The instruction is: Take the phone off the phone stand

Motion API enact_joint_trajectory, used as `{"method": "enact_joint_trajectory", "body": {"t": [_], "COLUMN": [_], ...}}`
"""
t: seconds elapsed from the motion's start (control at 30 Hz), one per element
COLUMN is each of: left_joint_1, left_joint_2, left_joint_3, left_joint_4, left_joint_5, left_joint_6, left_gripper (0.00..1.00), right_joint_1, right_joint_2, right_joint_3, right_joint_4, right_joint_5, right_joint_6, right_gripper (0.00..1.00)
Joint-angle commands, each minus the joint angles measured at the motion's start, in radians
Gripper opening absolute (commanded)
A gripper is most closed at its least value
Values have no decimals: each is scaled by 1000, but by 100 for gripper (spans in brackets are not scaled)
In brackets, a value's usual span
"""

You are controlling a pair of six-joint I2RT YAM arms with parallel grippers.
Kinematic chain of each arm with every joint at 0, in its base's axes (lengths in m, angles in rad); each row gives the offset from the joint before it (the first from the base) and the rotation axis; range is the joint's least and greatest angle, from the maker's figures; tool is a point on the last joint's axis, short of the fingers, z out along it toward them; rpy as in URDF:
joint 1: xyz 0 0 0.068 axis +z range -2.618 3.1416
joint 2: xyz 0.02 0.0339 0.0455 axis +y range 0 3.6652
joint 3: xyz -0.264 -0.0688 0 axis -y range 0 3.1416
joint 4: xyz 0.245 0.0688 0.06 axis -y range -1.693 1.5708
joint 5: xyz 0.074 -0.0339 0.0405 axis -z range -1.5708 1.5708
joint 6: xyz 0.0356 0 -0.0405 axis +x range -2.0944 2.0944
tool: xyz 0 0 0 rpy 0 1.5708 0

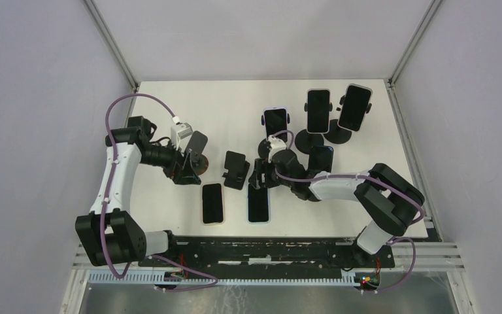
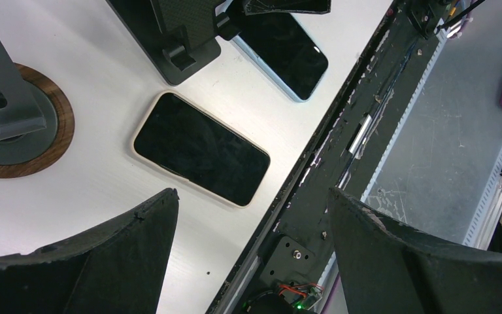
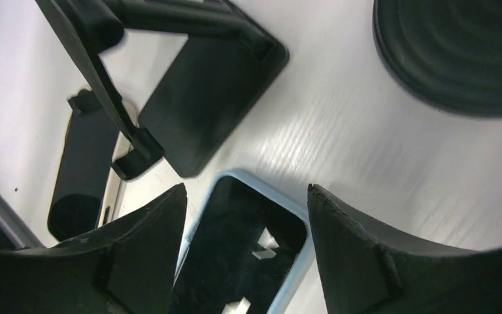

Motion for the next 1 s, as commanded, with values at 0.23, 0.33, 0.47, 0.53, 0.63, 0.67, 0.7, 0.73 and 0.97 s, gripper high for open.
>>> {"method": "enact_joint_trajectory", "body": {"t": [0.23, 0.33, 0.47, 0.53, 0.63, 0.67, 0.7, 0.73, 0.97], "left_joint_1": [-2, -2, -2, -2, -1, -1, -1, -2, -2], "left_joint_2": [-20, -21, -28, -31, -35, -36, -37, -36, -25], "left_joint_3": [36, 39, 39, 39, 43, 45, 46, 50, 72], "left_joint_4": [-10, -16, -16, -16, -19, -19, -21, -22, -35], "left_joint_5": [18, 14, 1, -2, -1, 0, 0, 0, 1], "left_joint_6": [26, 27, 34, 34, 33, 35, 35, 37, 44], "left_gripper": [89, 89, 89, 89, 89, 89, 89, 89, 89], "right_joint_1": [77, 78, 78, 78, 73, 67, 62, 55, -44], "right_joint_2": [8, 36, 69, 97, 141, 159, 174, 198, 324], "right_joint_3": [264, 283, 289, 325, 371, 391, 410, 436, 554], "right_joint_4": [-211, -168, -98, -109, -101, -93, -87, -94, -66], "right_joint_5": [234, 135, 43, 37, 17, 13, -28, -37, -209], "right_joint_6": [-168, -166, -154, -174, -221, -240, -260, -280, -363], "right_gripper": [86, 84, 80, 75, 68, 67, 64, 61, 47]}}
